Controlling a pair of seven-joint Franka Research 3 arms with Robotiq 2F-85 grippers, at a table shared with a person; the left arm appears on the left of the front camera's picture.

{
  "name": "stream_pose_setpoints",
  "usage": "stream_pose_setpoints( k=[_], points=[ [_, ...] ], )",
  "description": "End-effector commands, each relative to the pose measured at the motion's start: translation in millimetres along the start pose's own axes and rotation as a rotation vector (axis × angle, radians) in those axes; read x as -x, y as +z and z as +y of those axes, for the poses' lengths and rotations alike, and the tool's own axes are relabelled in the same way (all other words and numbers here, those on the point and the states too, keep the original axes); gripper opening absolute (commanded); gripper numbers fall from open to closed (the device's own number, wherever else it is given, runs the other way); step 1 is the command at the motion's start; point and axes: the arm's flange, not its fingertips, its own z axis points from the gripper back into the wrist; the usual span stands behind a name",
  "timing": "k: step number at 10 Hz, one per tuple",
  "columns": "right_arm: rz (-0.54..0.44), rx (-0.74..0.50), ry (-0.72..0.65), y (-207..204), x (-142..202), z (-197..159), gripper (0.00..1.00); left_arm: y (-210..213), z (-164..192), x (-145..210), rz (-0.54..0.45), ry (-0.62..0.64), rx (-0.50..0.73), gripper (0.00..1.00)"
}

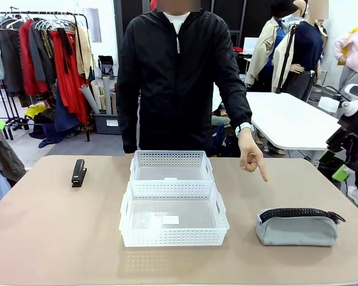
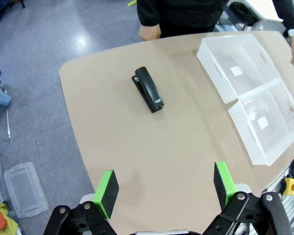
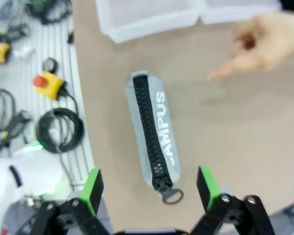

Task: Distribute items into two baskets.
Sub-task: Pick up the Pencil pouch that the person points to.

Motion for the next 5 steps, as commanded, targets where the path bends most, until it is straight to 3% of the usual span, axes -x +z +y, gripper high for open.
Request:
stream_pose_setpoints(
  k=[1,2,5],
  points=[
    [0.043,-0.013,0.195,-20,-1,-4,1.00,0,0,1,-0.007,0.004,0.010,1.00],
    [0.081,-0.052,0.281,-32,-5,-3,1.00,0,0,1,-0.007,0.004,0.010,1.00],
    [0.233,-0.064,0.317,-63,-11,2,1.00,0,0,1,-0.007,0.004,0.010,1.00]
  ],
)
